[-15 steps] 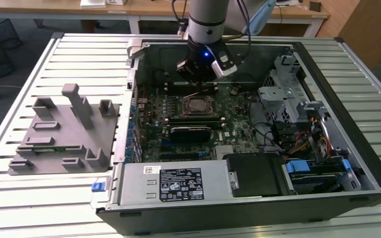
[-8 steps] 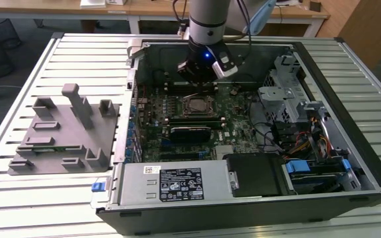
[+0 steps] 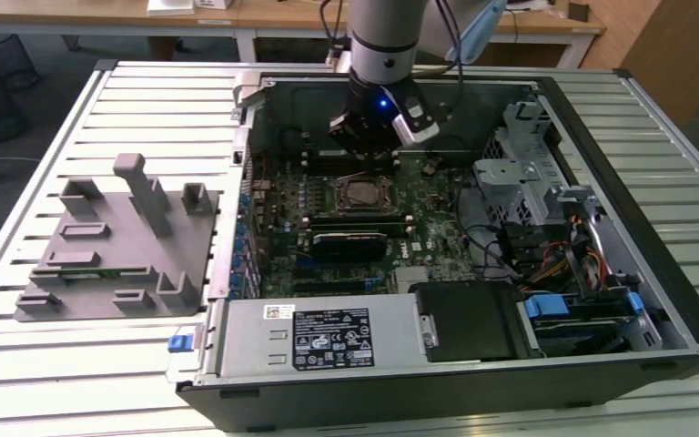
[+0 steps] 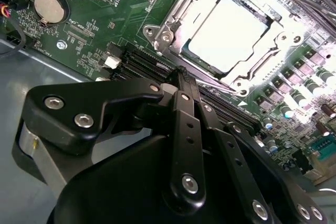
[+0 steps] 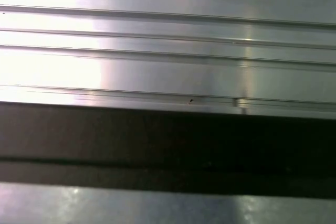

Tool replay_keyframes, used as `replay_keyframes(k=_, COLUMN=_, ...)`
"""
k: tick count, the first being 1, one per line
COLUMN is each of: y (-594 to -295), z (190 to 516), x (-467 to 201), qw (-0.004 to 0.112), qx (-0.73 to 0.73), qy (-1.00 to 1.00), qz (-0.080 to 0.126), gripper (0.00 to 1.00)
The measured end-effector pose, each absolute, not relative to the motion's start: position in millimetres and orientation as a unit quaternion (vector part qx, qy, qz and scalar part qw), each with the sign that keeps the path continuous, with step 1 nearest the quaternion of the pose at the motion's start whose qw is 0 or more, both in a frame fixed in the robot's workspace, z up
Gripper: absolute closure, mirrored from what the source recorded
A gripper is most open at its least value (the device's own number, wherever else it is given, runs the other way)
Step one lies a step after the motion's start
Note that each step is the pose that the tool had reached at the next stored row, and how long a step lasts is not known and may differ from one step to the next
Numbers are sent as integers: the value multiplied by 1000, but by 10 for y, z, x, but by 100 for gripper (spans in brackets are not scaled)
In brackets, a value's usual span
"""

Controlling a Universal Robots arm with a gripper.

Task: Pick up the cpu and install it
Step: 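Install the first cpu locking lever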

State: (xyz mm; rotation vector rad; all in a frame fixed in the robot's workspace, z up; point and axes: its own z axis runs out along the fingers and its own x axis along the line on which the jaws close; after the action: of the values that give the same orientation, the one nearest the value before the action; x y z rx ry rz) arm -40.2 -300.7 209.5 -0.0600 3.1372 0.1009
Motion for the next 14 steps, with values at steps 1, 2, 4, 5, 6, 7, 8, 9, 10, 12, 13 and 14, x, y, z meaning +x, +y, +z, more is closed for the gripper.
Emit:
replay_keyframes(k=1, y=-3007, z=2091, x=-401, qw=1, qx=-19, qy=999, qz=32, gripper=89)
replay_keyframes(k=2, y=-3007, z=2085, x=-398, qw=1, qx=-19, qy=999, qz=32, gripper=89)
replay_keyframes(k=4, y=-3007, z=2075, x=-392, qw=1, qx=-19, qy=999, qz=32, gripper=89)
replay_keyframes(k=5, y=-3007, z=2069, x=-389, qw=1, qx=-19, qy=999, qz=32, gripper=89)
replay_keyframes(k=6, y=-3007, z=2062, x=-386, qw=1, qx=-19, qy=999, qz=32, gripper=89)
replay_keyframes(k=7, y=-3007, z=2054, x=-384, qw=1, qx=-19, qy=999, qz=32, gripper=89)
replay_keyframes(k=8, y=-3007, z=2047, x=-383, qw=1, qx=-19, qy=999, qz=32, gripper=89)
replay_keyframes(k=9, y=-3007, z=2038, x=-381, qw=1, qx=-19, qy=999, qz=32, gripper=89)
replay_keyframes(k=10, y=-3007, z=2030, x=-380, qw=1, qx=-19, qy=999, qz=32, gripper=89)
replay_keyframes(k=12, y=-3007, z=2015, x=-379, qw=1, qx=-19, qy=999, qz=32, gripper=89)
replay_keyframes(k=13, y=-3007, z=2007, x=-379, qw=1, qx=-19, qy=999, qz=32, gripper=89)
replay_keyframes(k=14, y=-3007, z=2000, x=-379, qw=1, qx=-19, qy=999, qz=32, gripper=89)
